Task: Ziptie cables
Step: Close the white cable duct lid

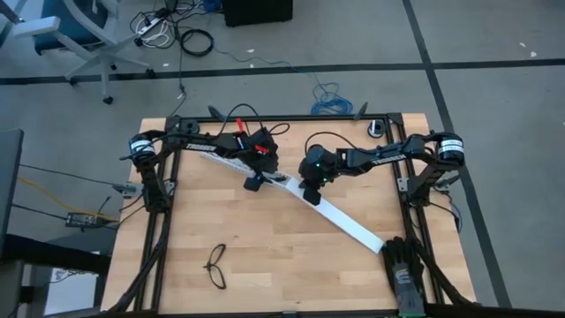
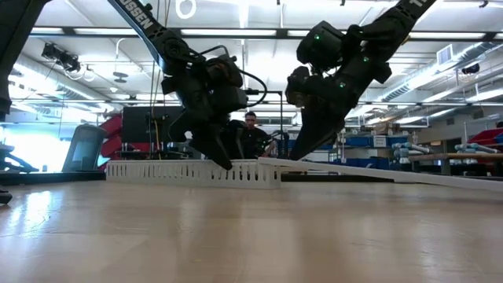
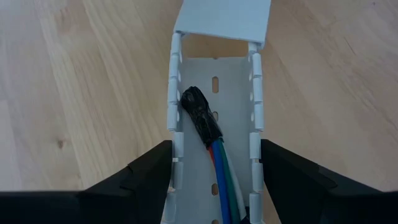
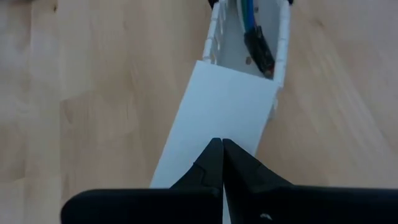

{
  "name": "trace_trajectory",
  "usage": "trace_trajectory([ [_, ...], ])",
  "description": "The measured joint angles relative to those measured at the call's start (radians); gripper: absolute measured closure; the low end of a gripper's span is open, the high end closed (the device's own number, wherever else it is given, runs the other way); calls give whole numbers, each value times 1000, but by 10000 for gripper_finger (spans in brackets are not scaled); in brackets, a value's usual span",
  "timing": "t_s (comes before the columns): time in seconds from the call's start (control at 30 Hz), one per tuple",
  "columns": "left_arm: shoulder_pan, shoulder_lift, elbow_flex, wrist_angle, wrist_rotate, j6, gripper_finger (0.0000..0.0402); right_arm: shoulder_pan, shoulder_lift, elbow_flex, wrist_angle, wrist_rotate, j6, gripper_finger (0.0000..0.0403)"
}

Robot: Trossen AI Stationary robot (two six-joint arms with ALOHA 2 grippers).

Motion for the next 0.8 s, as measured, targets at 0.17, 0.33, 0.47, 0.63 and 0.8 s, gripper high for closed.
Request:
trace_trajectory([
  [0.17, 0, 0, 0, -1, 8, -1, 159, -9, 3, 0, 36, 14, -43, 403],
  [0.33, 0, 0, 0, 0, 14, 0, 159, -22, 3, 0, 74, 19, -80, 403],
  [0.47, -3, 0, 0, 1, 14, 0, 159, -28, 3, 0, 92, 18, -87, 403],
  [0.63, -4, 0, 0, 4, -7, 1, 159, -28, -8, 0, 145, 17, -88, 403],
  [0.8, -5, 0, 0, 23, -46, 0, 157, -28, -15, 0, 147, 16, -87, 403],
])
